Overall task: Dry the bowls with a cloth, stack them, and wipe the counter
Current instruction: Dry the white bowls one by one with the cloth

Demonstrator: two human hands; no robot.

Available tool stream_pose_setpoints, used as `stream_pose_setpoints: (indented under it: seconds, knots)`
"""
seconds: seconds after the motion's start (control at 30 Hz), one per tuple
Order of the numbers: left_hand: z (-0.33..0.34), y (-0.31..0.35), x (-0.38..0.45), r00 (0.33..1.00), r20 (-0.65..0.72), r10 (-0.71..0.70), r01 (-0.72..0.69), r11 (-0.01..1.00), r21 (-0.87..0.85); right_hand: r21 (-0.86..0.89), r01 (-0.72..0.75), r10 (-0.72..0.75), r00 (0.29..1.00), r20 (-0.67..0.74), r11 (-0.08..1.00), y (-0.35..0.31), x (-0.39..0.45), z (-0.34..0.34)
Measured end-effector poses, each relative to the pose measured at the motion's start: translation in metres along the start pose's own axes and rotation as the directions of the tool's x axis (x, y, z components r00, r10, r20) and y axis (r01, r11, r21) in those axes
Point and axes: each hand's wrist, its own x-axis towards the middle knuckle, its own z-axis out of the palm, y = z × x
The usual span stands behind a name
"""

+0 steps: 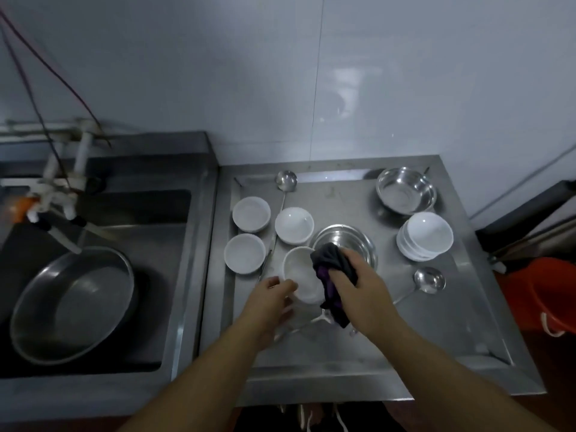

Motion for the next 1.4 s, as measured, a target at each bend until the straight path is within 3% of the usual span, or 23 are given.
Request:
stream_pose_setpoints:
  seconds: [0.2, 0.33, 0.53, 0.67, 0.8, 0.93, 1.0, 1.1, 1.23, 1.3, 1.4]
  knots:
    - [0.05, 0.055, -0.063, 0.941, 0.211, 0.264, -0.242, 0.962, -0.127, -0.245, 0.289, -0.281, 0.957, 0.067, 0.926, -0.044, 0.01, -0.035]
    - [0.075, 0.073, -0.094, 0.896, 0.218, 0.387, -0.345, 0.916, -0.206, -0.113, 0.343, -0.346, 0.938, -0.013, 0.933, -0.061, 0.0, -0.064]
    - [0.091, 0.082, -0.124, 0.874, 0.262, 0.409, -0.371, 0.91, -0.182, 0.088, 0.313, -0.316, 0.948, 0.031, 0.946, -0.072, -0.018, -0.095]
    - [0.104, 0.082, -0.134, 0.797, 0.389, 0.462, -0.421, 0.887, -0.191, 0.211, 0.317, -0.329, 0.944, 0.021, 0.925, -0.078, -0.026, -0.102]
    - [0.114, 0.088, -0.142, 0.729, 0.456, 0.511, -0.414, 0.859, -0.302, 0.222, 0.364, -0.378, 0.926, 0.021, 0.904, -0.087, -0.029, -0.1]
    - [0.11, 0.101, -0.143, 0.723, 0.451, 0.524, -0.41, 0.85, -0.33, 0.118, 0.512, -0.514, 0.858, -0.012, 0.851, -0.111, -0.019, -0.096]
    - [0.107, 0.11, -0.145, 0.756, 0.409, 0.51, -0.391, 0.854, -0.343, -0.035, 0.59, -0.591, 0.806, -0.026, 0.807, -0.123, -0.011, -0.092]
    - [0.097, 0.123, -0.146, 0.791, 0.34, 0.508, -0.37, 0.84, -0.396, -0.277, 0.639, -0.648, 0.758, 0.069, 0.718, -0.144, 0.0, -0.088]
    - [0.075, 0.137, -0.142, 0.798, 0.295, 0.525, -0.437, 0.843, -0.315, -0.459, 0.581, -0.555, 0.805, 0.207, 0.672, -0.17, 0.004, -0.074]
    - [0.062, 0.141, -0.136, 0.81, 0.233, 0.538, -0.504, 0.842, -0.193, -0.51, 0.483, -0.418, 0.875, 0.246, 0.712, -0.179, 0.002, -0.064]
    - [0.045, 0.139, -0.125, 0.774, 0.261, 0.576, -0.581, 0.811, -0.067, -0.484, 0.332, -0.225, 0.937, 0.266, 0.81, -0.187, -0.001, -0.056]
